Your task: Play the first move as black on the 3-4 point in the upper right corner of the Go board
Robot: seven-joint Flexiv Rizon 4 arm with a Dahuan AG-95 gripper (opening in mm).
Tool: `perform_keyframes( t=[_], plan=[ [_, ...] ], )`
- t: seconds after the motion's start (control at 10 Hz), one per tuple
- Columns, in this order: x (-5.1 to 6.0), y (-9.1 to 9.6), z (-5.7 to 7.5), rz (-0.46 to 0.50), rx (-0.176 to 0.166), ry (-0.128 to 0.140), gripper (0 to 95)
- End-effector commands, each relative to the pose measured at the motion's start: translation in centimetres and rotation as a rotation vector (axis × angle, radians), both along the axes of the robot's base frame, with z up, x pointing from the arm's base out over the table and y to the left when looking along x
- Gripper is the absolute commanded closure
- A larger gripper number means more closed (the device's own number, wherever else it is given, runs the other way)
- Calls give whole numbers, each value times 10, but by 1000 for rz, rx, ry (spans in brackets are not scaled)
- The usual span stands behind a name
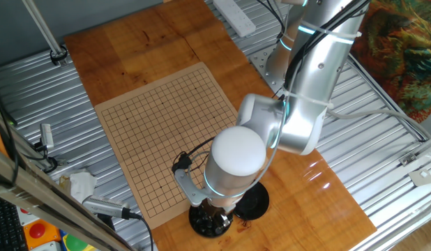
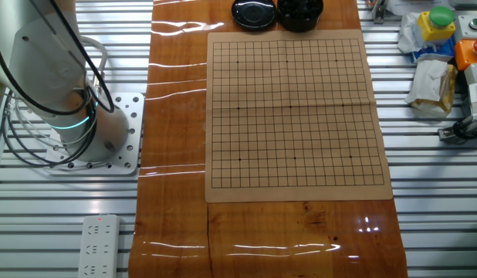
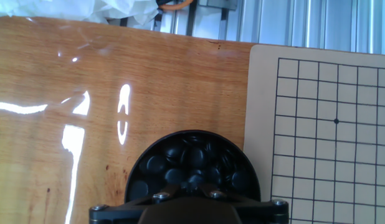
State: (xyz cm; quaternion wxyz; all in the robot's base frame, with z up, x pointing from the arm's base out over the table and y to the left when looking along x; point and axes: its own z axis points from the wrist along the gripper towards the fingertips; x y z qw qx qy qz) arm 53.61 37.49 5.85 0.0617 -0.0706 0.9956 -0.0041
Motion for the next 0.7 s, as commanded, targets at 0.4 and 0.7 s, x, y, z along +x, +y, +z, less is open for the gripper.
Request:
perform_keyframes(
  t=[0.4,0.7],
  plan=[
    [0,-10,2,50,-5,5,570],
    [1,-13,-3,54,-9,3,570]
  ],
)
